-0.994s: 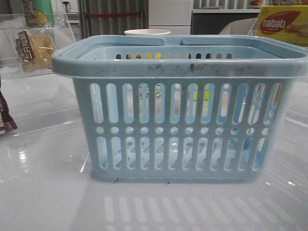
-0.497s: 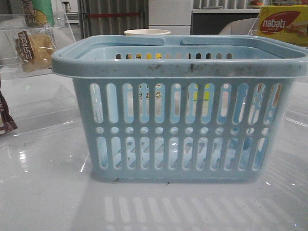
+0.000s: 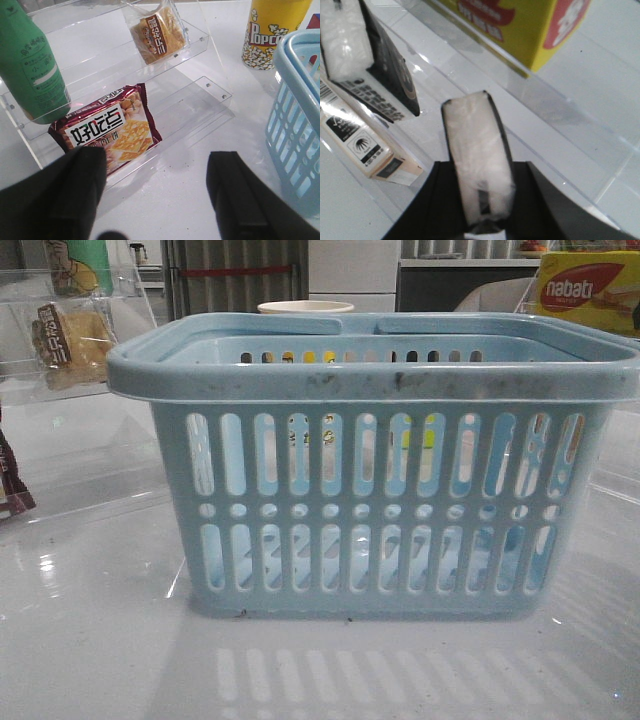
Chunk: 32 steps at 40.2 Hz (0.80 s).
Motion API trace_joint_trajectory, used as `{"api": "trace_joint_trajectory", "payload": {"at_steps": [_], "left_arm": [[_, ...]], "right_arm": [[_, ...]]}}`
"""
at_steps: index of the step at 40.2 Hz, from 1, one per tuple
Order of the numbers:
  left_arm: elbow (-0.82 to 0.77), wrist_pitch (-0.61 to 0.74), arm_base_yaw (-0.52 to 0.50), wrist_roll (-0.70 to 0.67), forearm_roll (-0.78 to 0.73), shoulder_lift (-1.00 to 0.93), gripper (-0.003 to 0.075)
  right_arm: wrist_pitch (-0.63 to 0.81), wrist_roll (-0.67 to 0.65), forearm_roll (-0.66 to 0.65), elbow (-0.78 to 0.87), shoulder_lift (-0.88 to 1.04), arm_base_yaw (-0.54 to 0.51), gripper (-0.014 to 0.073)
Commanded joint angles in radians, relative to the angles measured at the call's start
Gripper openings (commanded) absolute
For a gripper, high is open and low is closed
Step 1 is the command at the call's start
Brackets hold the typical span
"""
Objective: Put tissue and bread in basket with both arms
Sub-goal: 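Close the right gripper on the white tissue pack and lift it, then carry the tissue pack with the right gripper over the blue basket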
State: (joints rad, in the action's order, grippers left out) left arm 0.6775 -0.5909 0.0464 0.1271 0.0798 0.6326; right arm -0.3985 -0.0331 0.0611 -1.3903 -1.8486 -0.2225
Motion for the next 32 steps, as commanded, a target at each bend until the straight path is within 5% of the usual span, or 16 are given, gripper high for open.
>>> {"api": "trace_joint_trajectory", "payload": {"at_steps": [1,18,32], "left_arm": [[0.028,0.076,0.006,-0.002,0.004,0.006,0.0497],[0.028,0.076,0.006,-0.002,0.004,0.006,0.0497],[0.028,0.076,0.006,-0.002,0.004,0.006,0.0497]], "right_arm": [[0.025,0.000,-0.003,-0.040,0.087,0.003,0.0220],[-0.075,0.000,-0.003,-0.041,0.313,0.106,0.0220],[-0.394,0.018,-0.003,-0.041,0.538,0.328,0.0220]]}}
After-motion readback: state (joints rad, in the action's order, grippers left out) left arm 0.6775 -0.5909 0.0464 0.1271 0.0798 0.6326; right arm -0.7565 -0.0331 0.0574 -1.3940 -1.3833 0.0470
